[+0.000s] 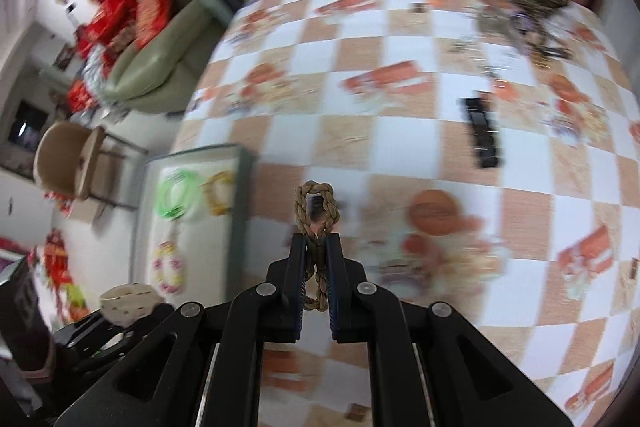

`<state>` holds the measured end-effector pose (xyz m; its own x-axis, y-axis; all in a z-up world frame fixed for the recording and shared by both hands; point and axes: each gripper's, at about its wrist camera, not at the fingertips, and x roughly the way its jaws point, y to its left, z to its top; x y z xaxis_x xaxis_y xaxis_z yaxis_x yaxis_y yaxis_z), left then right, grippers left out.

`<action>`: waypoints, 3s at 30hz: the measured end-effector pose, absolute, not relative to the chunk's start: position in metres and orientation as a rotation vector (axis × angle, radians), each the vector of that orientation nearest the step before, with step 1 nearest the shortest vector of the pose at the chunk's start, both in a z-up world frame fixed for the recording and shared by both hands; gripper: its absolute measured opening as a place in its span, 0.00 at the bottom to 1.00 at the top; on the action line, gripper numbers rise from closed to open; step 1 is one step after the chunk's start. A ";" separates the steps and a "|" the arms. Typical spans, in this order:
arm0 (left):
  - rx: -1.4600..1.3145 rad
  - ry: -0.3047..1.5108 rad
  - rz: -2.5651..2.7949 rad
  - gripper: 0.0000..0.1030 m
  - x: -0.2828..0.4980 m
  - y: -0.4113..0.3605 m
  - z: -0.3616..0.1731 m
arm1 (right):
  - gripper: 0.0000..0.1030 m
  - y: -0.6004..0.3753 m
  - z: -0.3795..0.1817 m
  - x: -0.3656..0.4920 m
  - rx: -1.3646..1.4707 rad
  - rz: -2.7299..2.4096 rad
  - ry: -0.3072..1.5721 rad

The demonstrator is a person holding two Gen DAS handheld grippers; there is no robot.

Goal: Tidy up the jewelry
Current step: 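Carry the braided bracelet and scrunchie into the white tray and open both tools, then move both open tools back over the table toward the hair clips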

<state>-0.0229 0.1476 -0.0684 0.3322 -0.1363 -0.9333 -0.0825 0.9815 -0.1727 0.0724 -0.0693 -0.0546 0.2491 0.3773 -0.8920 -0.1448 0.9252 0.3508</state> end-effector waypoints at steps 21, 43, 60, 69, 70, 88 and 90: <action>-0.224 1.303 0.205 0.26 -0.047 0.236 -0.131 | 0.10 0.095 -0.105 0.079 0.017 0.607 1.376; -0.182 1.353 0.241 0.55 -0.032 0.222 -0.155 | 0.11 0.114 -0.153 0.090 -0.091 0.556 1.430; -0.081 1.327 0.255 0.93 -0.033 0.198 -0.131 | 0.57 0.071 -0.114 0.098 0.119 0.594 1.402; -0.041 1.292 0.167 1.00 -0.021 0.169 -0.109 | 0.71 0.011 -0.086 0.093 0.211 0.518 1.365; -0.033 1.283 0.153 1.00 -0.018 0.163 -0.105 | 0.71 -0.003 -0.083 0.092 0.228 0.498 1.361; 0.094 1.247 -0.063 1.00 0.021 0.060 -0.081 | 0.86 -0.182 -0.087 0.055 0.431 0.159 1.322; 0.111 1.245 -0.080 1.00 0.025 0.049 -0.082 | 1.00 -0.194 -0.087 0.047 0.439 0.140 1.305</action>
